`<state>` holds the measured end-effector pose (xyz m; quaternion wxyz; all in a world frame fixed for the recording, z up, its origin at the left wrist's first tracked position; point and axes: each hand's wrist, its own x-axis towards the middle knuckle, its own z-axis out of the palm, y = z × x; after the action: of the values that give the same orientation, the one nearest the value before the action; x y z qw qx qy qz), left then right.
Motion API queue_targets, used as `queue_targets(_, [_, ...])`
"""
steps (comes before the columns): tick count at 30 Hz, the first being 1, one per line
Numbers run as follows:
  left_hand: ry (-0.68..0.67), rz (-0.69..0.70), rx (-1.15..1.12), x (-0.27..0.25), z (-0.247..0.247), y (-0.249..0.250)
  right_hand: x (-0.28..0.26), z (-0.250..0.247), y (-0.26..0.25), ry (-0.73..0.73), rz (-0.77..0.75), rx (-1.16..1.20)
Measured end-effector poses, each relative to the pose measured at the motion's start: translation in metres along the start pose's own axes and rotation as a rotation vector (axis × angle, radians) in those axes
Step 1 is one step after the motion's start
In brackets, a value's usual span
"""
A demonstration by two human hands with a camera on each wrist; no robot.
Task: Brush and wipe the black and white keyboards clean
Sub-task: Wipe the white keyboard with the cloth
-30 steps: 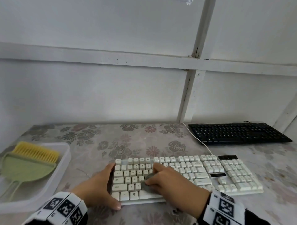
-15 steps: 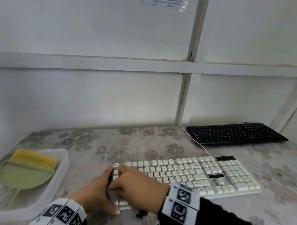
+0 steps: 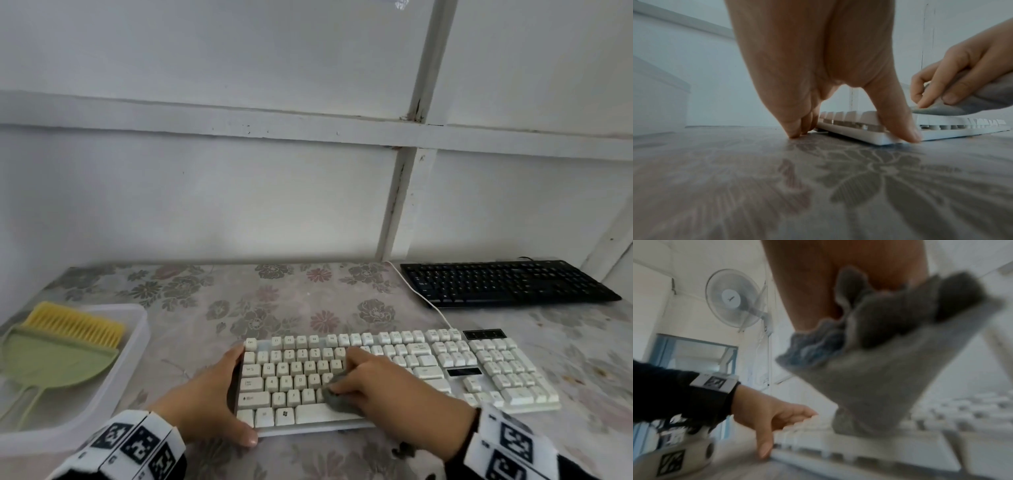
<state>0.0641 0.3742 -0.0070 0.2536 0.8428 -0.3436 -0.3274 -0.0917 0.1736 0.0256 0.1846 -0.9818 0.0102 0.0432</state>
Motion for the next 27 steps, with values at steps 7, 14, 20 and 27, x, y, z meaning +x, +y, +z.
queue_targets(7, [0.003, -0.004, 0.009, 0.001, 0.000, 0.001, 0.017, -0.016, -0.032, 0.081, -0.038, 0.092])
queue_targets(14, [0.000, 0.041, -0.001, 0.004, -0.002, -0.004, 0.055, 0.019, -0.068, -0.033, -0.206, -0.020])
queue_targets(20, [-0.017, -0.013, -0.017, 0.000, -0.002, 0.003, 0.022, -0.003, -0.024, -0.043, -0.041, -0.032])
queue_targets(27, [-0.026, -0.002, 0.002, -0.002, -0.002, 0.004, -0.009, -0.015, 0.005, 0.049, 0.044, -0.035])
